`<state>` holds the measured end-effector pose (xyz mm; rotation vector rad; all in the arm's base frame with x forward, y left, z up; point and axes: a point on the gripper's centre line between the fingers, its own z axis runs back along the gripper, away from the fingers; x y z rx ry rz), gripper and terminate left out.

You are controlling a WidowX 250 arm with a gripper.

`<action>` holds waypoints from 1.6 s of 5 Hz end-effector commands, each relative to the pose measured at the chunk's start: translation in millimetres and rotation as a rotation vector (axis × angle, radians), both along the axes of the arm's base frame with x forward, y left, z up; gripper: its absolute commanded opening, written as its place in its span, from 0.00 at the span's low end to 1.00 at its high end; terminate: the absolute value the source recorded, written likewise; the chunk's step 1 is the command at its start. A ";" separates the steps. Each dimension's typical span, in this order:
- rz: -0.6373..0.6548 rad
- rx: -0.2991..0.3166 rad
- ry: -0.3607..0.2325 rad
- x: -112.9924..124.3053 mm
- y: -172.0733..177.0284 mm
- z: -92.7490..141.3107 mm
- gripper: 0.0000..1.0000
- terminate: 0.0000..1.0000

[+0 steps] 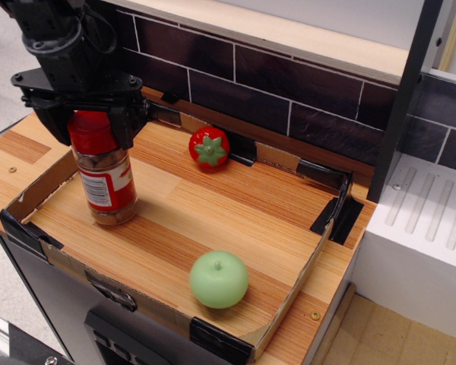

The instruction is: Topple basil bottle

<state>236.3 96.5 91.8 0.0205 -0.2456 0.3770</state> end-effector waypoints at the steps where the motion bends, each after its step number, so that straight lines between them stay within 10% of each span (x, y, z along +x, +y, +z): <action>1: 0.024 -0.063 0.111 -19.1 -20.9 31.2 0.00 0.00; 3: 0.138 -0.095 0.223 -18.7 -22.8 13.9 0.00 0.00; 5: 0.224 -0.068 0.212 2.3 -11.7 -13.7 0.00 0.00; 8: 0.267 0.030 -0.004 39.0 10.2 -24.7 0.00 0.00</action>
